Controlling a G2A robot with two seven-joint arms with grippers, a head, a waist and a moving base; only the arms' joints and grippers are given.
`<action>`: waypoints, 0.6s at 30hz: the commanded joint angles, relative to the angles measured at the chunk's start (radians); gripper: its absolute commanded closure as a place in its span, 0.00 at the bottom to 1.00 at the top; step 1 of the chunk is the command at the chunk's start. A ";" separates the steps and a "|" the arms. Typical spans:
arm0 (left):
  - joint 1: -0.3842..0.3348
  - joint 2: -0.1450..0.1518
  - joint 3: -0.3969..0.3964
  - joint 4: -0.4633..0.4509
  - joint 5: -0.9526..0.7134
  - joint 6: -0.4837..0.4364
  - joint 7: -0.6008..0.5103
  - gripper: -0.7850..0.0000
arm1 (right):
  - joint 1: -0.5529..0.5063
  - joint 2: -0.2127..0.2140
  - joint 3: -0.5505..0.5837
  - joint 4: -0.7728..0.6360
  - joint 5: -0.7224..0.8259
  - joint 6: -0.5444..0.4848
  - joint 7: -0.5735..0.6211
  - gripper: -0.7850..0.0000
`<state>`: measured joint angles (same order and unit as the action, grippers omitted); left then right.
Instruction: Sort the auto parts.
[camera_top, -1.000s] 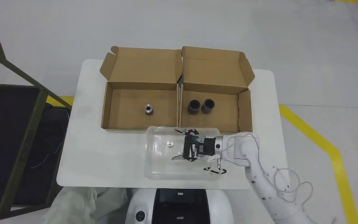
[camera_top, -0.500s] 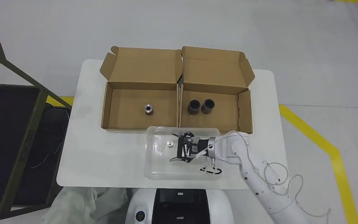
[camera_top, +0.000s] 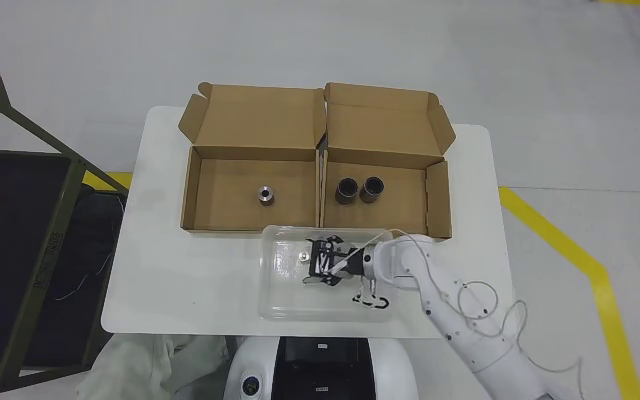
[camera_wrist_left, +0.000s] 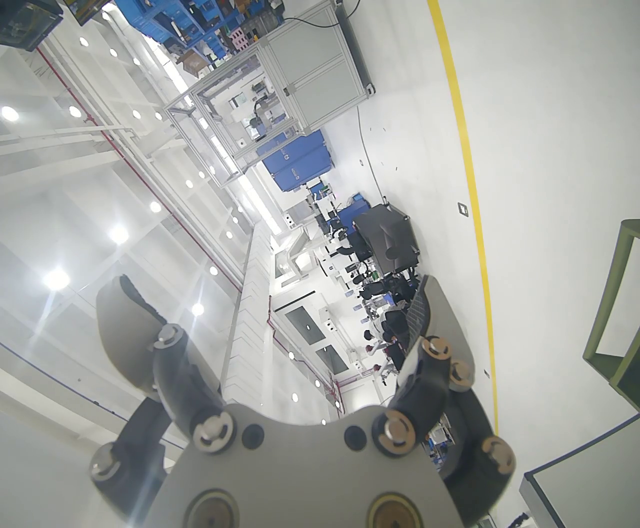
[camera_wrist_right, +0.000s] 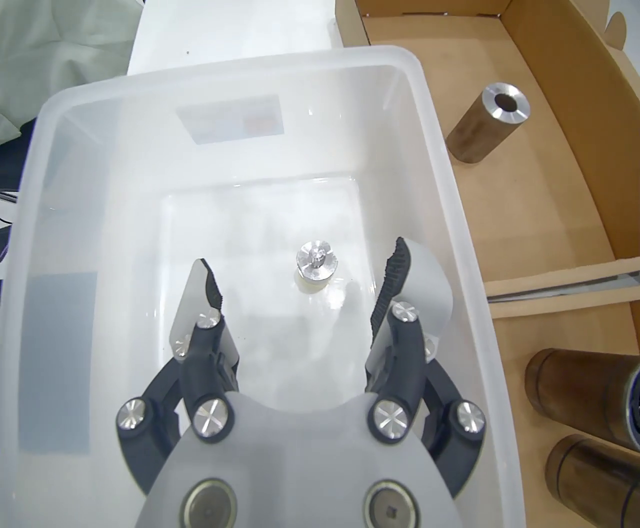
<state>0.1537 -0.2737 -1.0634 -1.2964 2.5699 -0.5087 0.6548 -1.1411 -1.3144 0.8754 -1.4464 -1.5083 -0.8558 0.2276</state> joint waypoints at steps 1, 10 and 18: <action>0.000 0.000 0.000 0.000 0.000 0.000 0.000 0.00 | 0.017 -0.005 -0.017 0.022 0.009 0.006 0.002 0.22; 0.000 0.000 0.000 0.000 0.000 0.000 0.000 0.00 | 0.071 -0.023 -0.069 0.097 0.024 0.034 -0.019 0.25; 0.000 0.000 0.000 0.000 0.000 0.000 0.000 0.00 | 0.092 -0.027 -0.086 0.140 0.028 0.045 -0.037 0.47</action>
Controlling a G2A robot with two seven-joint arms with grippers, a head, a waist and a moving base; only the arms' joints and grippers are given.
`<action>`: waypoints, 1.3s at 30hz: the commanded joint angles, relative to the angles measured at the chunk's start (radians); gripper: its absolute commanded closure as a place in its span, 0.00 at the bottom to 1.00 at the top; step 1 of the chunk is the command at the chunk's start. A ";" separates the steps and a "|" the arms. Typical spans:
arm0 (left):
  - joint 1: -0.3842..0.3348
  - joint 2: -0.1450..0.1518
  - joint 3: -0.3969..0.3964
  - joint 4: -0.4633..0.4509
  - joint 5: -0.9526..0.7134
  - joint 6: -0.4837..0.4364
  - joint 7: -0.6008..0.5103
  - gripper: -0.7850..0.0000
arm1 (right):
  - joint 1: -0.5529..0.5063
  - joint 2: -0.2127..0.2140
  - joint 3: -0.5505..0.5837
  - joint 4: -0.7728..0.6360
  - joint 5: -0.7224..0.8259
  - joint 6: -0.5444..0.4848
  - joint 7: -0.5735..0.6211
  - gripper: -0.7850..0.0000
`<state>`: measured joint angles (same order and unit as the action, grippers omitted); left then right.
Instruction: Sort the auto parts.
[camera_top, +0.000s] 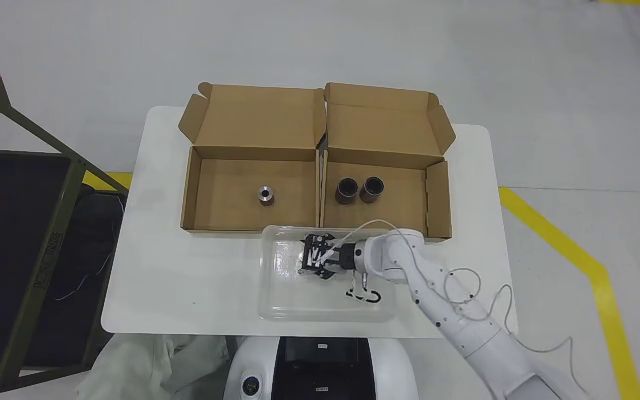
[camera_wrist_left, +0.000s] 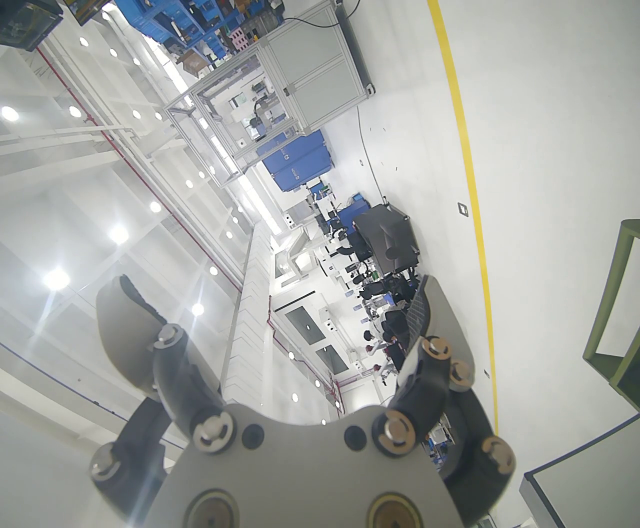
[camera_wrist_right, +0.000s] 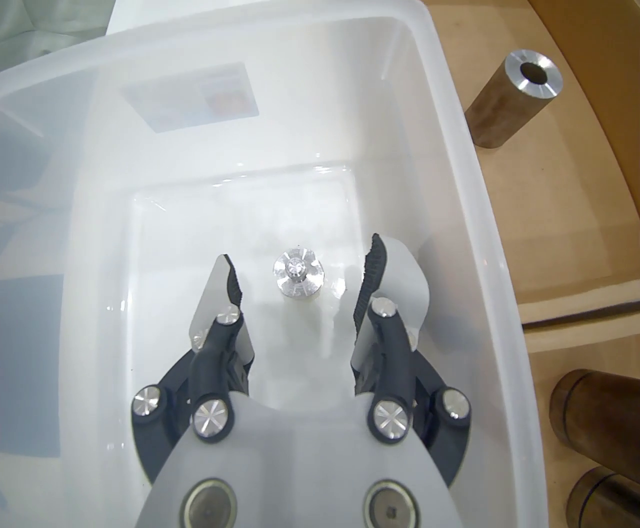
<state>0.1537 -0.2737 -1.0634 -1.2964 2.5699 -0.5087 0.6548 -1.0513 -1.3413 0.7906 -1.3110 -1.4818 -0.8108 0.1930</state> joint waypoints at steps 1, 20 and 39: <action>0.000 0.000 0.000 0.000 0.000 0.000 0.000 0.00 | 0.004 -0.001 -0.003 0.009 0.003 0.000 -0.005 0.50; 0.000 0.000 0.000 0.000 0.000 0.000 0.000 0.00 | 0.014 0.007 -0.007 0.006 0.014 -0.044 -0.064 1.00; 0.000 0.000 0.000 0.000 0.000 0.000 0.000 0.00 | -0.058 0.052 0.072 -0.251 0.001 -0.099 -0.179 1.00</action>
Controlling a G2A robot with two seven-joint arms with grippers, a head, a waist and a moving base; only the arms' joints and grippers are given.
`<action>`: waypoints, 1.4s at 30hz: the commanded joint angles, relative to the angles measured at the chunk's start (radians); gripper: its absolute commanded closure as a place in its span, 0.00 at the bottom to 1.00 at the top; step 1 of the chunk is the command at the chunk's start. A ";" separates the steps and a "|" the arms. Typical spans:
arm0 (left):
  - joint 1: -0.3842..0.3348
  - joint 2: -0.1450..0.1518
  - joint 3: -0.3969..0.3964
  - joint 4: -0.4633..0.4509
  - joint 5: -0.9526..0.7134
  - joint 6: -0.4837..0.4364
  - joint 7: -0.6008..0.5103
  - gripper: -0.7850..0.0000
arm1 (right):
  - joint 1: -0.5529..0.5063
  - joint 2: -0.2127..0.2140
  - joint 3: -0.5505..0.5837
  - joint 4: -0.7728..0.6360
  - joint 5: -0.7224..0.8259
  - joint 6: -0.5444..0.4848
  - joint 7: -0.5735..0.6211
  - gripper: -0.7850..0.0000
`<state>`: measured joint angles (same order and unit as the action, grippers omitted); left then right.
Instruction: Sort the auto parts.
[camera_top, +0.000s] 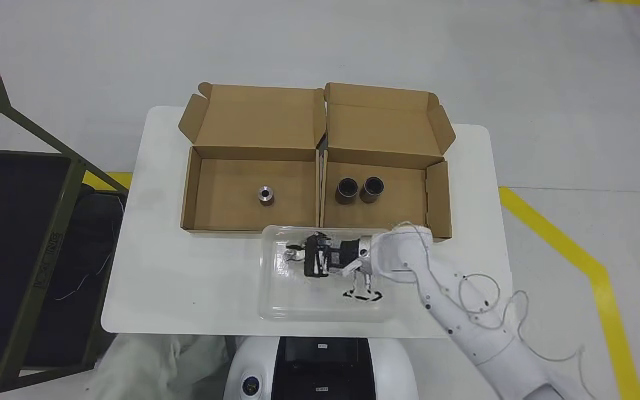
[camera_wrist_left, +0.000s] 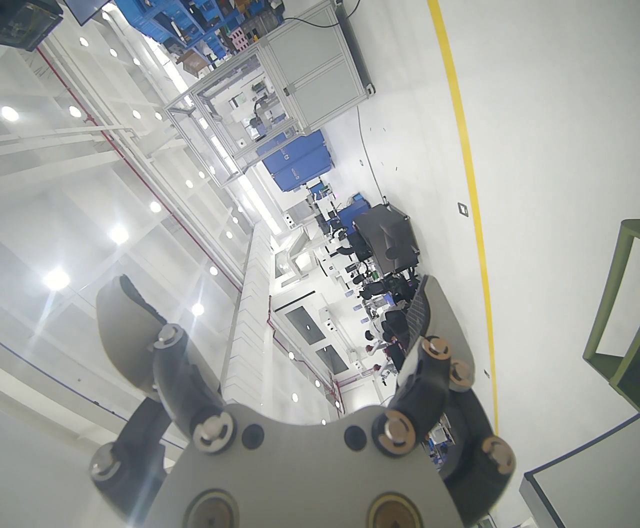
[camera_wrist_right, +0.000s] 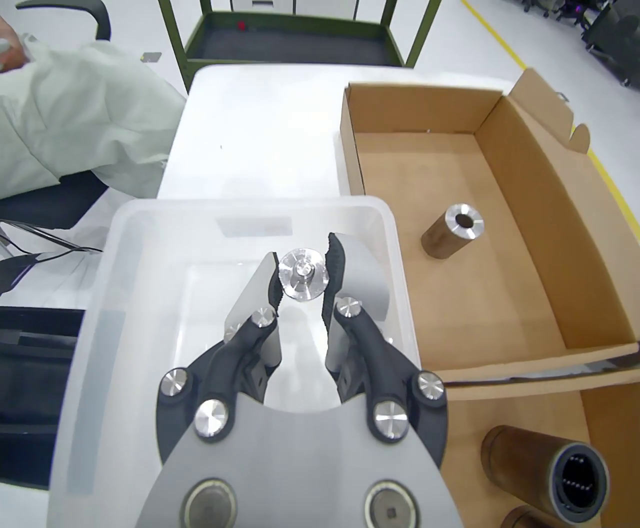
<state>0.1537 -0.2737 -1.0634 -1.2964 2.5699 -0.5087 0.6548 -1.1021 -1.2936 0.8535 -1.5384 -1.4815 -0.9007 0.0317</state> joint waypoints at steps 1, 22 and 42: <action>0.000 0.000 0.000 0.000 0.000 0.000 0.000 0.00 | -0.014 0.008 0.020 -0.043 0.001 -0.013 -0.032 1.00; 0.000 0.000 0.000 0.000 0.000 0.000 0.000 0.00 | 0.049 0.045 0.239 -0.164 0.091 0.025 -0.156 1.00; 0.000 0.000 0.000 0.000 0.000 0.000 0.000 0.00 | 0.066 0.052 0.252 -0.174 0.097 0.086 -0.193 1.00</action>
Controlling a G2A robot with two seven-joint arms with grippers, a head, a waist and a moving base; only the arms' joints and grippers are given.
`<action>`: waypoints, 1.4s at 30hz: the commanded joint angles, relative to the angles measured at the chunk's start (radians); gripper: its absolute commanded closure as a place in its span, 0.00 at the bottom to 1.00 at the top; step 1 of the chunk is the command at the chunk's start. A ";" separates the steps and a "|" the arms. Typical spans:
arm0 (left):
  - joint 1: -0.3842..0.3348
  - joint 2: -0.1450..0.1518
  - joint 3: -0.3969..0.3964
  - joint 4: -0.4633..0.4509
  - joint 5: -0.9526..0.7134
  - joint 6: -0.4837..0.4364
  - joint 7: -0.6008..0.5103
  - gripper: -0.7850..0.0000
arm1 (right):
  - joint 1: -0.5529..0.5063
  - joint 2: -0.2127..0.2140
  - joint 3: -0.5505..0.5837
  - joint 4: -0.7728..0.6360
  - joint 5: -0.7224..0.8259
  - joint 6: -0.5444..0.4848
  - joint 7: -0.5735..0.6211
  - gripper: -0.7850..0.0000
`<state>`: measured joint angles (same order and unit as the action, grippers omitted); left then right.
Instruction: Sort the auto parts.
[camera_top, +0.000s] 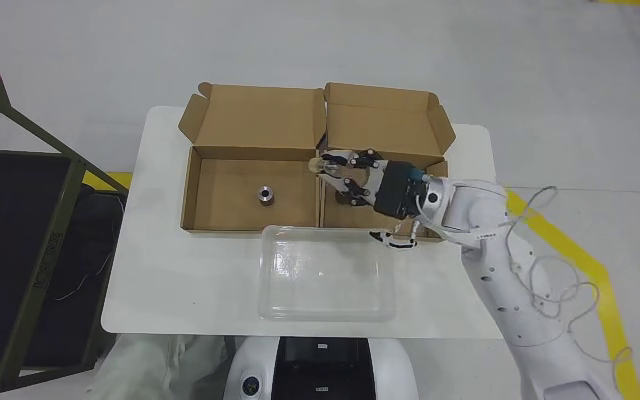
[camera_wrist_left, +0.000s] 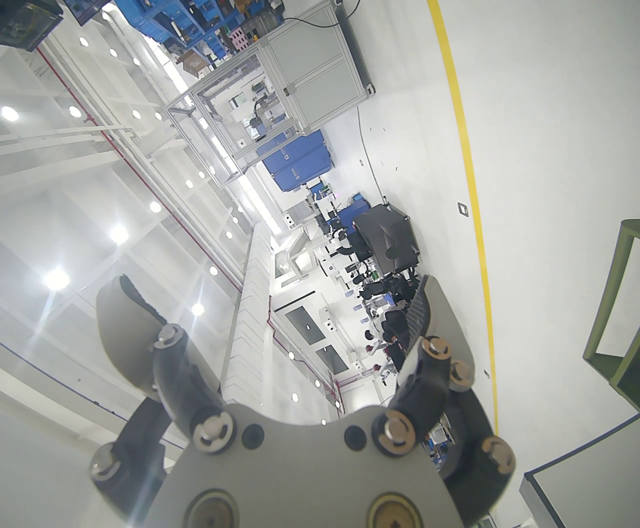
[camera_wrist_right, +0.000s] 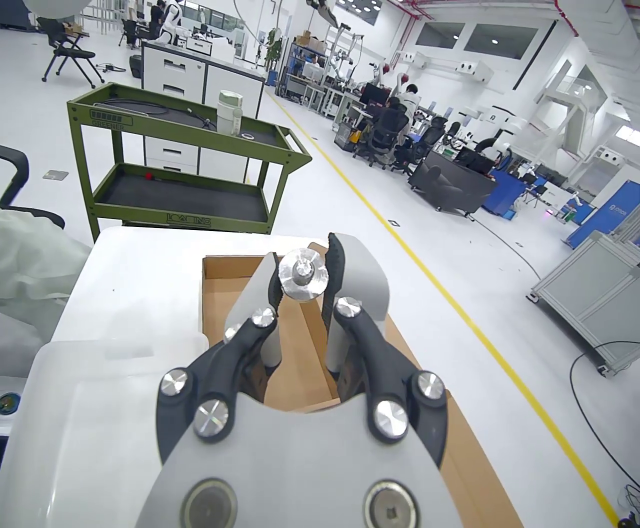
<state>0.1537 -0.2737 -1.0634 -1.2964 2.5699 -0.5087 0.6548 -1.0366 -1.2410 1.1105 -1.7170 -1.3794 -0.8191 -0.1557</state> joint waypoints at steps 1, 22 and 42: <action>0.000 0.000 0.000 0.000 0.000 0.000 0.000 0.00 | 0.002 -0.001 -0.010 0.010 -0.010 0.009 -0.010 1.00; 0.000 0.000 0.000 0.000 0.000 0.000 0.000 0.00 | 0.172 -0.066 -0.248 0.314 0.000 0.118 0.116 1.00; 0.000 0.000 0.000 0.000 0.000 0.000 0.000 0.00 | 0.412 -0.231 -0.510 0.761 0.125 0.188 0.250 1.00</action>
<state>0.1537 -0.2737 -1.0634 -1.2964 2.5699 -0.5087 0.6548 -0.6353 -1.4628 0.6102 -0.9768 -1.2590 -0.6323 0.0862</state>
